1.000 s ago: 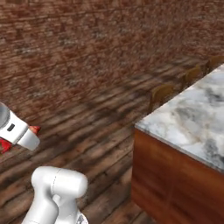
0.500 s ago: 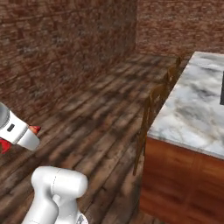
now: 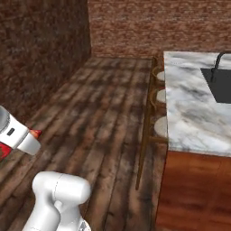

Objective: Take the fish from the fridge and place it on the digital scale on the counter by the fridge. Wait a few seconds for a reading, then move it to the plate on the dining counter.

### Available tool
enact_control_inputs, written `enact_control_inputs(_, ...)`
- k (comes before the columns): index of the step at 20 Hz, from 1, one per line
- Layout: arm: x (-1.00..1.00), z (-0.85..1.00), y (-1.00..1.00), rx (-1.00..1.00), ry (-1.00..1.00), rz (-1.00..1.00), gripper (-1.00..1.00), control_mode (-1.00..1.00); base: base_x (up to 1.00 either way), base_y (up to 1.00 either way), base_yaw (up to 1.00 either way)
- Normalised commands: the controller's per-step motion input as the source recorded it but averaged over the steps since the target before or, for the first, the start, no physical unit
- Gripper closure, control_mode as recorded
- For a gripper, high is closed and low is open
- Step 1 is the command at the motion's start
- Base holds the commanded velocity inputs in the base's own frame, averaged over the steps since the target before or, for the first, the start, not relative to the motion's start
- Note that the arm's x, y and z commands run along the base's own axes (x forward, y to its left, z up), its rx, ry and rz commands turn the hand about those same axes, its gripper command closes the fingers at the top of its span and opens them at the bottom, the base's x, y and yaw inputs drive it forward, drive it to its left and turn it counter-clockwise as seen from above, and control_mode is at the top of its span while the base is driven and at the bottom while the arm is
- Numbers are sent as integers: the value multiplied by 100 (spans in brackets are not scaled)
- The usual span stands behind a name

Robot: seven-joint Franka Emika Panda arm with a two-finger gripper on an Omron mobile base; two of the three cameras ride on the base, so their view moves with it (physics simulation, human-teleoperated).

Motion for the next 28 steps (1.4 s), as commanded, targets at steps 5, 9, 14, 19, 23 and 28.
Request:
enact_control_inputs(5,0,0,0,0,0,0,100,100,71,85,-51)
enact_control_inputs(9,0,0,0,0,0,0,100,100,72,86,-51)
enact_control_inputs(14,0,0,0,0,0,0,100,100,74,88,-51)
enact_control_inputs(19,0,0,0,0,0,0,100,100,76,91,-51)
enact_control_inputs(23,0,0,0,0,0,0,100,100,69,97,-50)
enact_control_inputs(28,0,0,0,0,0,0,100,100,58,100,-48)
